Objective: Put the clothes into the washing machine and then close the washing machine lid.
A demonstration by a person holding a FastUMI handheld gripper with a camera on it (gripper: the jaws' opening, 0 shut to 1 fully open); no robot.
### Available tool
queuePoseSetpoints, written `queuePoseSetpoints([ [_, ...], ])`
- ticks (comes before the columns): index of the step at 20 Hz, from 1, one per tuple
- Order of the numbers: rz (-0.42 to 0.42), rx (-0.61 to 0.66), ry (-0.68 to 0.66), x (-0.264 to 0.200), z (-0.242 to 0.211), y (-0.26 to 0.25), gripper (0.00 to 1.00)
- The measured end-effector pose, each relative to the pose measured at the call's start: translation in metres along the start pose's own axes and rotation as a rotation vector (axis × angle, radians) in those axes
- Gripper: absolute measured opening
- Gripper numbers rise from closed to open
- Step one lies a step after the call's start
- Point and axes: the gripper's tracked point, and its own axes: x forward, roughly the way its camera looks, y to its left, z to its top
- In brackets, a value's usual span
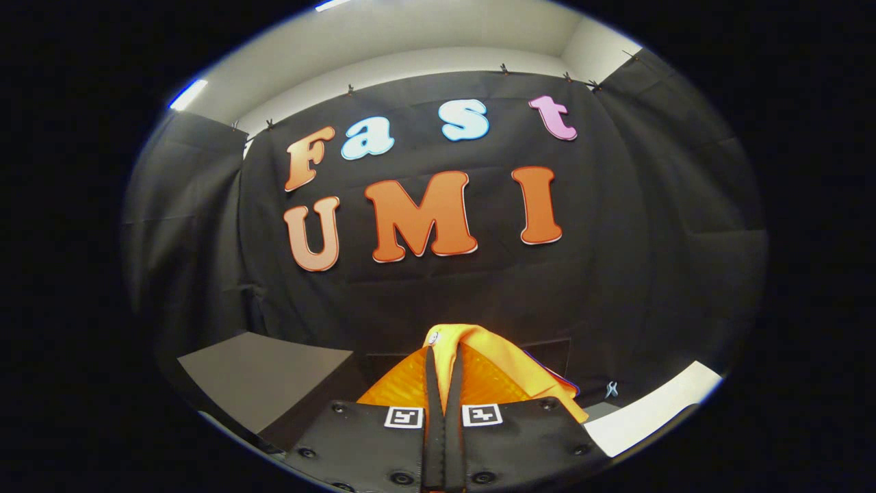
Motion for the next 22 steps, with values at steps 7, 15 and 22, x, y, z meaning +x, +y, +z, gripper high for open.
queuePoseSetpoints([
  [7,0.012,-0.027,0.157,0.049,-0.106,-0.014,0.07],
  [15,0.048,-0.035,0.485,0.109,-0.268,-0.027,0.08],
  [22,-0.043,0.047,0.704,0.116,-0.363,-0.039,0.08],
])
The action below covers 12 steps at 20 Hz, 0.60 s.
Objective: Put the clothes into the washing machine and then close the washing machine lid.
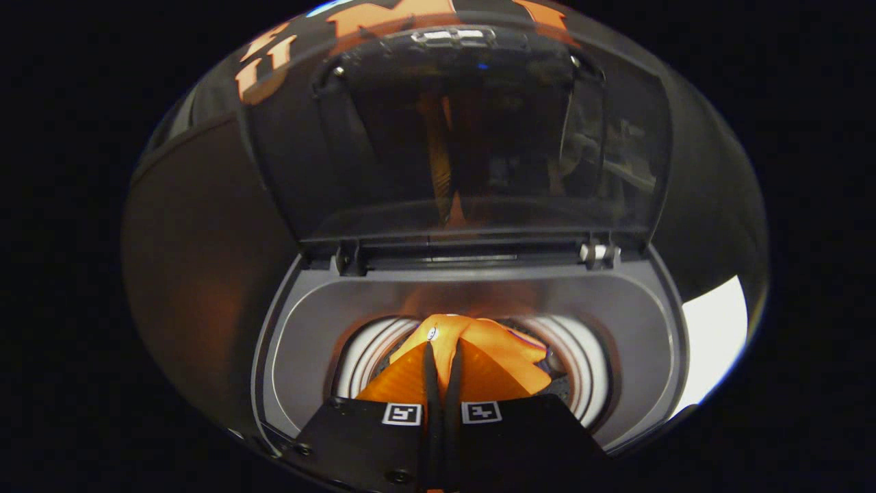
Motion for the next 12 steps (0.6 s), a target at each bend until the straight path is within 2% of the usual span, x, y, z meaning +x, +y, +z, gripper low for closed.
queuePoseSetpoints([
  [4,-0.015,-0.023,-0.042,-0.003,0.012,0.0,0.08],
  [5,-0.018,-0.03,-0.02,-0.009,0.011,0.001,0.12],
  [9,-0.021,-0.017,-0.002,-0.013,0.005,0.001,0.98],
  [12,-0.03,-0.007,-0.011,-0.02,0.004,-0.002,0.99],
])
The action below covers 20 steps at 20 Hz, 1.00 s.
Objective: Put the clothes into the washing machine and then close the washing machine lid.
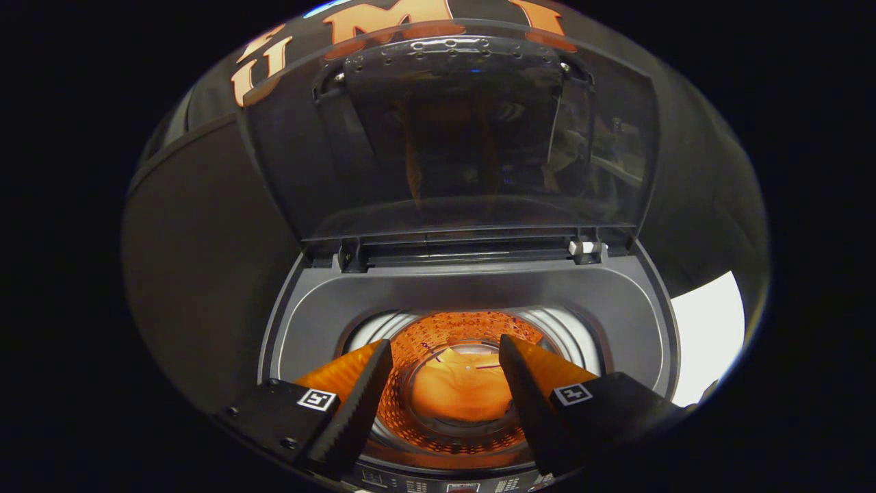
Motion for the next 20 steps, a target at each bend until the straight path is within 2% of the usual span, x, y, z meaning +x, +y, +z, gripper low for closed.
queuePoseSetpoints([
  [6,-0.006,0.036,-0.091,-0.028,0.019,0.003,0.99],
  [13,-0.011,0.037,-0.273,-0.092,0.067,0.022,0.99],
  [15,-0.013,0.016,-0.339,-0.116,0.09,0.03,0.99],
  [20,0.02,0.0,-0.512,-0.167,0.184,0.046,0.99],
])
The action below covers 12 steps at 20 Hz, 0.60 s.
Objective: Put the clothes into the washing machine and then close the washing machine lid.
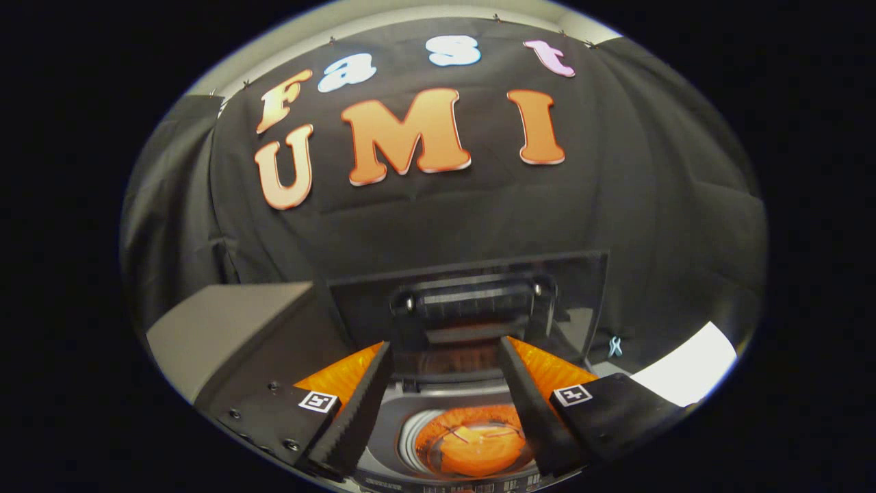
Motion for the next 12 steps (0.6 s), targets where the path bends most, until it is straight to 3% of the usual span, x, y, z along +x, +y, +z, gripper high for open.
queuePoseSetpoints([
  [6,-0.004,-0.021,-0.102,0.037,0.092,-0.009,0.99],
  [12,-0.002,-0.069,-0.093,0.091,0.112,-0.012,0.99],
])
